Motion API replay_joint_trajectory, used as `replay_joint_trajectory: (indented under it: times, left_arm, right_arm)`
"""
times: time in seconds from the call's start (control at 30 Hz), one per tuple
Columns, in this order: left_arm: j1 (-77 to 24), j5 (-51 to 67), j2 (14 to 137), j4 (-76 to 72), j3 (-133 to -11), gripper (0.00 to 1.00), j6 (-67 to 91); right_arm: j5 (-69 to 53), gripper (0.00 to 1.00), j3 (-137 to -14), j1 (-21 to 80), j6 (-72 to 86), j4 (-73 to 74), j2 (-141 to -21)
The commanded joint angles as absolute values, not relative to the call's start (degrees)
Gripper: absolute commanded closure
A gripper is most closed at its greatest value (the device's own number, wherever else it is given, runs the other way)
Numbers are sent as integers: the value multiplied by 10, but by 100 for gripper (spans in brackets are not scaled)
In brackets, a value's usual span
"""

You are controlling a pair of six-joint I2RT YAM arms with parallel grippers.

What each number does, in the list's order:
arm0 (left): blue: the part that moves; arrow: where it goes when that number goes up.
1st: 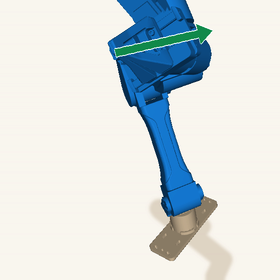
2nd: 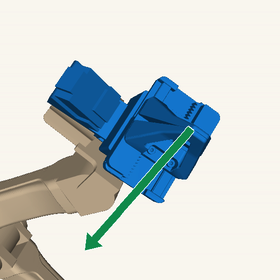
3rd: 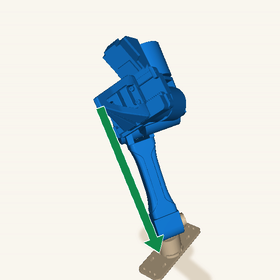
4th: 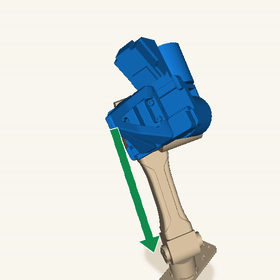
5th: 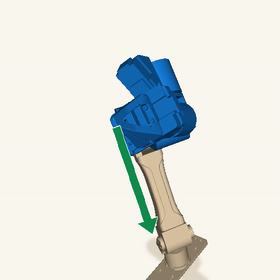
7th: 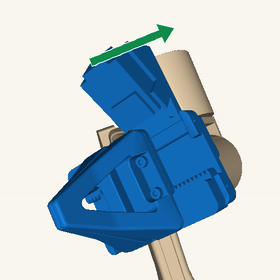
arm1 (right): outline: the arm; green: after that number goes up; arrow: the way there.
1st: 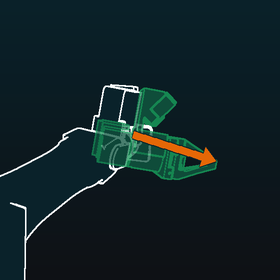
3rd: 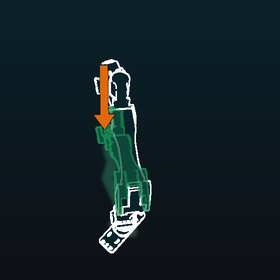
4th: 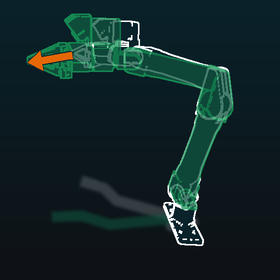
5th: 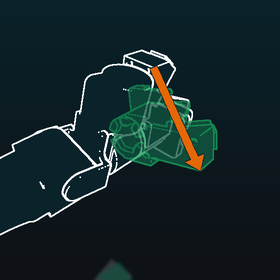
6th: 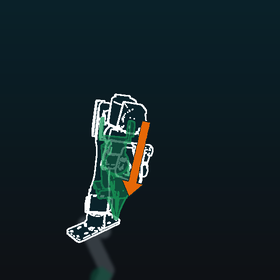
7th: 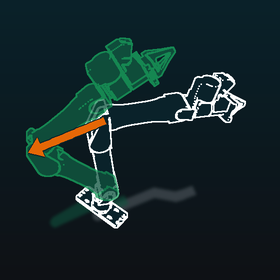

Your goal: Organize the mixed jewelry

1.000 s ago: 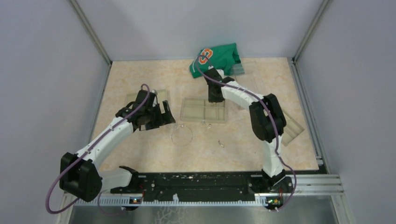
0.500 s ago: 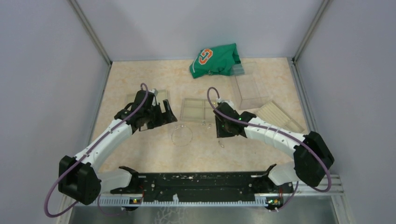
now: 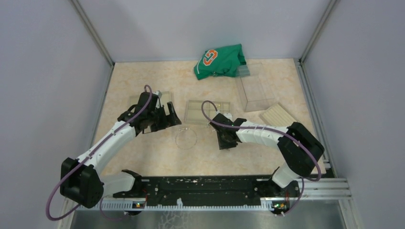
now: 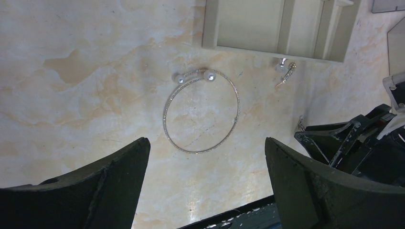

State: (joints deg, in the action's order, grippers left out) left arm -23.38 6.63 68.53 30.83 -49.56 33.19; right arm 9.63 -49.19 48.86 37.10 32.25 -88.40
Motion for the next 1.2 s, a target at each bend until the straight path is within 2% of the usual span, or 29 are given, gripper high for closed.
replay_joint_trajectory:
  times: [0.0, 0.27, 0.53, 0.7, 0.8, 0.9, 1.17]
  left_arm:
    - [-235, 64, 689, 300, -495, 4, 337]
    - [-235, 62, 694, 301, -492, 4, 340]
    - [-234, 59, 693, 300, -491, 4, 339]
    - [-235, 58, 691, 302, -490, 4, 339]
    - [-235, 54, 690, 303, -490, 4, 338]
    - [-235, 54, 687, 303, -489, 4, 338]
    - [-235, 51, 681, 306, -489, 4, 337]
  right_arm:
    - [131, 70, -512, 501, 370, 313, -898]
    - [137, 80, -507, 504, 369, 313, -915]
    - [155, 80, -539, 505, 365, 328, -920]
    - [149, 83, -525, 506, 369, 320, -933]
    - [149, 89, -522, 507, 371, 322, -927]
    - [154, 100, -527, 506, 371, 329, -921]
    - [165, 100, -566, 506, 379, 358, -907]
